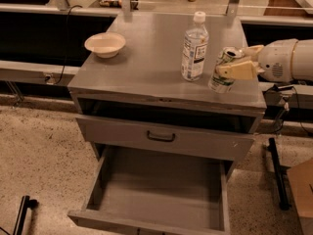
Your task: Pick 7up can from middle drawer and place on counter
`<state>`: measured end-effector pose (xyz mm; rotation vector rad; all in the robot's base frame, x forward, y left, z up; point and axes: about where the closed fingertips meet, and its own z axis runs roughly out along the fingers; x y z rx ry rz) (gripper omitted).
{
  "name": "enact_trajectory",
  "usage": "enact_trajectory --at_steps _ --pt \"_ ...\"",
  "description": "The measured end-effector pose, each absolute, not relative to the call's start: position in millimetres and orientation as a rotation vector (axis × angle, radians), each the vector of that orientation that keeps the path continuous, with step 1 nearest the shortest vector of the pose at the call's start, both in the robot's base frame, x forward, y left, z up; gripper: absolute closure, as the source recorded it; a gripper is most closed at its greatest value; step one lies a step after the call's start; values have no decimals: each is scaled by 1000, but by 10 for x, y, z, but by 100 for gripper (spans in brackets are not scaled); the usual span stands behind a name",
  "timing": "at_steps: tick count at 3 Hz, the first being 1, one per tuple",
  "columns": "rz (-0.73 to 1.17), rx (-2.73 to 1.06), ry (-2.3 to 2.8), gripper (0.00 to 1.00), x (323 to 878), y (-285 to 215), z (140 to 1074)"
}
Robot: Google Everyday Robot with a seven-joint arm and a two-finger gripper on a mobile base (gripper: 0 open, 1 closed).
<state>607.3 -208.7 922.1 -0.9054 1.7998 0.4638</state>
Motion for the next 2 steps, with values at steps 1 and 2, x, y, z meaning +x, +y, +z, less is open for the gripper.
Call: enact_trajectory --at_steps 1,2 --pt "476 -934 1777 82 6162 -1978 9253" --pt "440 -963 1785 59 6208 -1962 9184"
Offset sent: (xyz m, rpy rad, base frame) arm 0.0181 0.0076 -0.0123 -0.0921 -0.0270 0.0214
